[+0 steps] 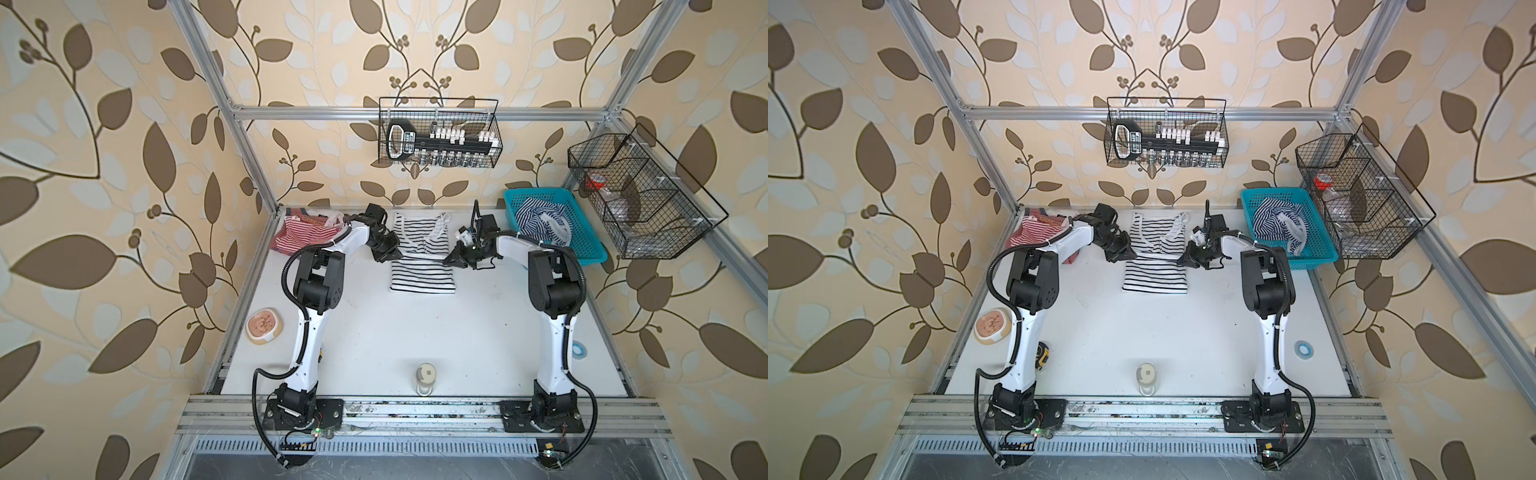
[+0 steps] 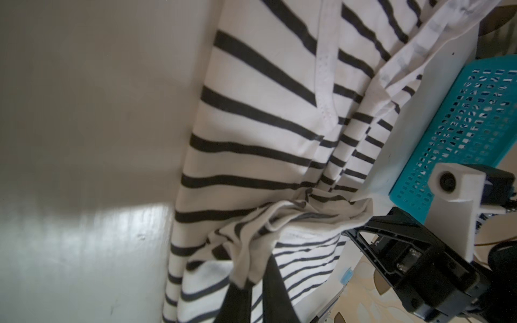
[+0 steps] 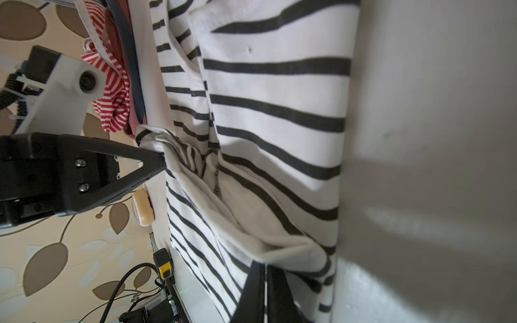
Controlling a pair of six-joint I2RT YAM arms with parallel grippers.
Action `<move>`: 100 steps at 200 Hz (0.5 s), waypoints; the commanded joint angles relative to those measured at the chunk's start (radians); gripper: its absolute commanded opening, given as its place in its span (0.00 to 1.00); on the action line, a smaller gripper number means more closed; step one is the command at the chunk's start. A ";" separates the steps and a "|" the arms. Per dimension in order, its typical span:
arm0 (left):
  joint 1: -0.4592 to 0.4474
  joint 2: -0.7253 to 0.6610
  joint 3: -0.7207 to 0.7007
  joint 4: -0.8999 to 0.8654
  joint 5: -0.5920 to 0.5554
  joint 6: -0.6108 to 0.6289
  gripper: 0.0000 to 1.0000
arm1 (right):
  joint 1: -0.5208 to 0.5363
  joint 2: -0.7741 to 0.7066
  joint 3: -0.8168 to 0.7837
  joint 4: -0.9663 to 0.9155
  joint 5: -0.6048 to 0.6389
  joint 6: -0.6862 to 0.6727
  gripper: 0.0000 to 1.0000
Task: Fold and stack tank tops
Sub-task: Smooth out the tank top at the top-center of the table.
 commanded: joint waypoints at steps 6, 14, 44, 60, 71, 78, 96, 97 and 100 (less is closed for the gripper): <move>0.030 0.015 0.048 0.026 0.032 -0.032 0.12 | -0.006 0.049 0.058 -0.002 -0.030 0.013 0.07; 0.034 0.024 0.059 0.025 0.034 -0.035 0.12 | -0.009 0.063 0.068 0.000 -0.035 0.018 0.07; 0.045 0.059 0.090 0.026 0.050 -0.043 0.12 | -0.016 0.102 0.103 0.007 -0.040 0.034 0.07; 0.046 0.059 0.095 0.026 0.060 -0.044 0.12 | -0.019 0.110 0.114 0.007 -0.046 0.039 0.07; 0.046 0.050 0.095 0.026 0.064 -0.042 0.12 | -0.021 0.105 0.115 0.006 -0.046 0.040 0.07; 0.046 0.038 0.091 0.025 0.065 -0.038 0.12 | -0.023 0.094 0.111 0.006 -0.046 0.040 0.07; 0.046 -0.006 0.084 0.016 0.065 -0.025 0.12 | -0.025 0.040 0.086 0.014 -0.042 0.034 0.13; 0.046 -0.008 0.084 0.015 0.065 -0.023 0.12 | -0.026 0.035 0.084 0.015 -0.042 0.034 0.14; 0.046 -0.018 0.085 0.013 0.063 -0.019 0.13 | -0.026 0.023 0.077 0.020 -0.041 0.034 0.15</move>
